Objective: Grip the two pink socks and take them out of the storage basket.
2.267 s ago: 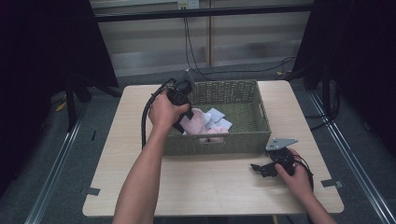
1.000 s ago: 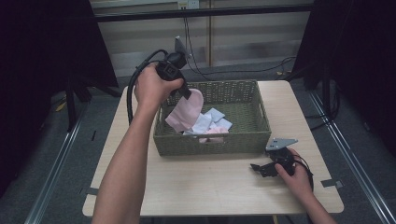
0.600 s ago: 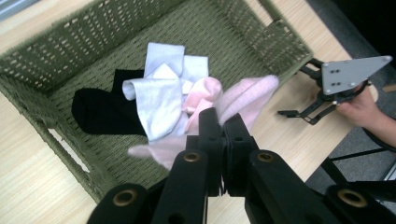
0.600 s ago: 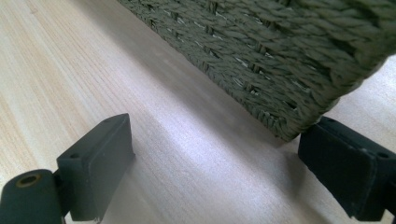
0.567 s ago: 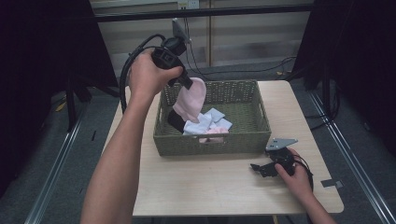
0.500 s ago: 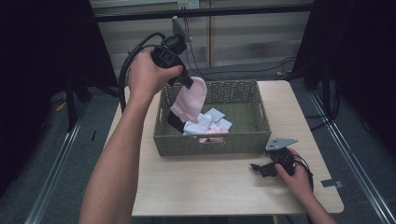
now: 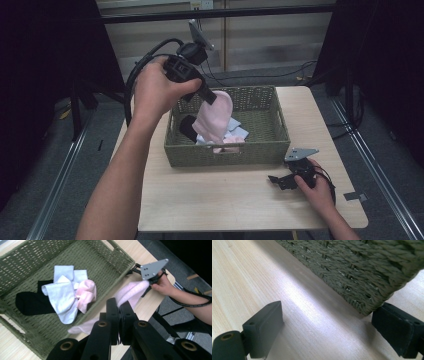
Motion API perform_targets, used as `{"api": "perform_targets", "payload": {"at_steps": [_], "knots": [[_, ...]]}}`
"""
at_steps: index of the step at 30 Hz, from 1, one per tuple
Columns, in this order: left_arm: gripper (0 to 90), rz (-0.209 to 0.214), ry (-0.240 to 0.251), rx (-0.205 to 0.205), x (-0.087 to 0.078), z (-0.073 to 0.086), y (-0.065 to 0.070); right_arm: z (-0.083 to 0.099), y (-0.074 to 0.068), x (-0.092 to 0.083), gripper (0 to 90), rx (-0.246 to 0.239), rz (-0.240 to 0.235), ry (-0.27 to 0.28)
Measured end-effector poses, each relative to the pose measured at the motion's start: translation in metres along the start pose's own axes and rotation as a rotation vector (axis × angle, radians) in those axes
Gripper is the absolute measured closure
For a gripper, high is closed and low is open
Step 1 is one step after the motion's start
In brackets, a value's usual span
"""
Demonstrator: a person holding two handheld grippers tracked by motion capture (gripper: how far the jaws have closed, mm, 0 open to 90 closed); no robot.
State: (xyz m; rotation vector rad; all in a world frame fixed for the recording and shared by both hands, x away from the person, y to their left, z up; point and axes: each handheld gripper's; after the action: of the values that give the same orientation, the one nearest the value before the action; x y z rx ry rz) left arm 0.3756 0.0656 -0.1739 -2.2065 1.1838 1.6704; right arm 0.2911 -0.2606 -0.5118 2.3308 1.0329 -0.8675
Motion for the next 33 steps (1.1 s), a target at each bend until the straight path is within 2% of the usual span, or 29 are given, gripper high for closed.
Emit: {"api": "perform_targets", "payload": {"at_steps": [5, 6, 8, 13, 18, 19, 20, 21, 23, 24, 25, 27, 32, 33], "knots": [[84.0, 0.022, -0.015, 0.029, 0.011, 0.010, 0.004, 0.000, 0.000, 0.000, 9.6, -0.001, 0.000, 0.000], [82.9, 0.035, -0.037, 0.036, 0.020, 0.014, 0.004, 0.000, 0.000, 0.000, 9.6, -0.001, 0.000, 0.000], [78.8, 0.049, -0.052, 0.042, 0.026, 0.016, 0.003, 0.000, 0.000, 0.000, 9.6, 0.000, 0.000, 0.000], [57.8, 0.031, -0.023, 0.036, 0.034, 0.017, -0.003, 0.000, 0.000, 0.000, 9.6, -0.001, 0.000, 0.001], [53.4, -0.006, 0.000, 0.012, 0.047, 0.014, -0.020, 0.000, 0.000, 0.000, 9.6, 0.001, 0.000, 0.002], [52.6, -0.028, -0.002, 0.001, 0.057, 0.013, -0.027, 0.000, 0.000, 0.000, 9.6, 0.001, 0.001, 0.002], [52.6, -0.028, -0.002, 0.001, 0.057, 0.013, -0.027, 0.000, 0.000, 0.000, 9.6, 0.001, 0.001, 0.002], [52.6, -0.035, 0.000, -0.011, 0.063, 0.013, -0.031, 0.000, 0.000, 0.000, 9.6, 0.001, 0.001, 0.002], [51.2, -0.057, -0.006, -0.011, 0.075, 0.012, -0.038, 0.000, 0.000, 0.000, 9.6, 0.001, 0.000, 0.002], [50.4, -0.072, -0.011, -0.012, 0.088, 0.011, -0.045, 0.000, 0.000, 0.000, 9.6, 0.001, 0.000, 0.002], [49.9, -0.072, -0.011, -0.012, 0.088, 0.011, -0.045, 0.000, 0.000, 0.000, 9.6, 0.001, 0.000, 0.002], [49.9, -0.076, -0.003, -0.030, 0.103, 0.010, -0.051, 0.000, 0.000, 0.000, 9.6, 0.001, 0.000, 0.002], [50.1, -0.081, -0.035, -0.054, 0.137, 0.007, -0.065, 0.000, 0.000, 0.000, 9.6, 0.001, 0.000, 0.002], [50.2, -0.084, -0.029, -0.067, 0.143, 0.007, -0.068, 0.000, 0.000, 0.000, 9.6, 0.001, 0.000, 0.002]]}}
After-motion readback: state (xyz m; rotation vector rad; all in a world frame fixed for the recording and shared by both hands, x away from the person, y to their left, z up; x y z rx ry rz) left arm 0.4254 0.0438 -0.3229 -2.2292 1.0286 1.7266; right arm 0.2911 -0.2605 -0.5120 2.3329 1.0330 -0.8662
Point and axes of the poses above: each handheld gripper's, and its own axes: x roughly forward along the jaws, z roughly out of its underside, y roughly to its right, and after that the axes turned 13 degrees about -x, right-handed
